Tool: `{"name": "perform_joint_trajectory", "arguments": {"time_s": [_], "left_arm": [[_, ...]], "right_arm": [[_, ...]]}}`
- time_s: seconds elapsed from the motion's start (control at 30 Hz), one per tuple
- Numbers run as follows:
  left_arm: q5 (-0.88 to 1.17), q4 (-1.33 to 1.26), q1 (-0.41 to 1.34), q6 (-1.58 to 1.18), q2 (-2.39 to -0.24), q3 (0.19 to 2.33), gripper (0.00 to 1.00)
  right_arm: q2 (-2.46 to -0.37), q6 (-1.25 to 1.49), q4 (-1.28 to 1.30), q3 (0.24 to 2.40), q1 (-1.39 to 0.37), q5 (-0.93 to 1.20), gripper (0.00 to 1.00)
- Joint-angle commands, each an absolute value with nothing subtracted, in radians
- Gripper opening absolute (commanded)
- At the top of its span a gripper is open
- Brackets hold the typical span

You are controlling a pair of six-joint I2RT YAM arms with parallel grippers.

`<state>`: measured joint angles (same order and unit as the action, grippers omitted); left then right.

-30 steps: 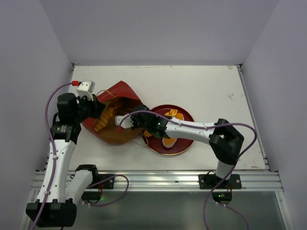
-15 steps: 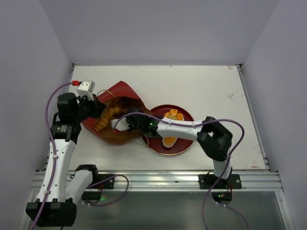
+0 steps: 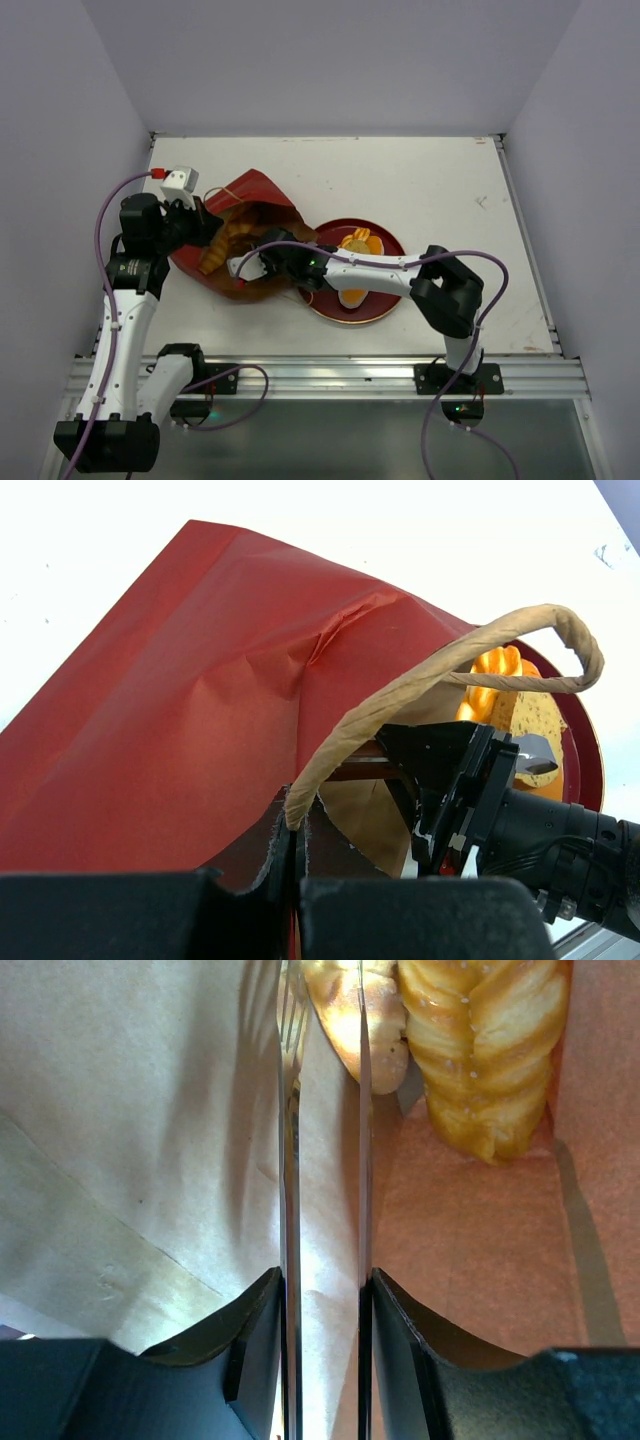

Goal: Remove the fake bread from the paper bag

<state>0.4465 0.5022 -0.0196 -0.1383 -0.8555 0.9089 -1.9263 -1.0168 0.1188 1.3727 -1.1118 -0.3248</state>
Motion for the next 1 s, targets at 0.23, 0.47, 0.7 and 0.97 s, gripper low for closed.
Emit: {"name": "perform_joint_trajectory", "arguments": {"time_s": [0.23, 0.47, 0.7, 0.97], "left_arm": [[0.451, 0.500, -0.028, -0.138, -0.851, 0.953, 0.00], [0.465, 0.511, -0.028, -0.129, -0.848, 0.957, 0.00], [0.479, 0.514, -0.028, -0.132, -0.850, 0.957, 0.00], [0.503, 0.509, -0.028, -0.138, -0.865, 0.956, 0.00]], "right_arm": [[-1.896, -1.051, 0.031, 1.387, -1.114, -0.408, 0.41], [-1.882, -1.167, -0.067, 1.336, -1.114, -0.445, 0.42], [-1.904, -1.227, -0.103, 1.345, -1.117, -0.449, 0.44], [-1.913, -1.253, -0.068, 1.364, -1.120, -0.422, 0.45]]}}
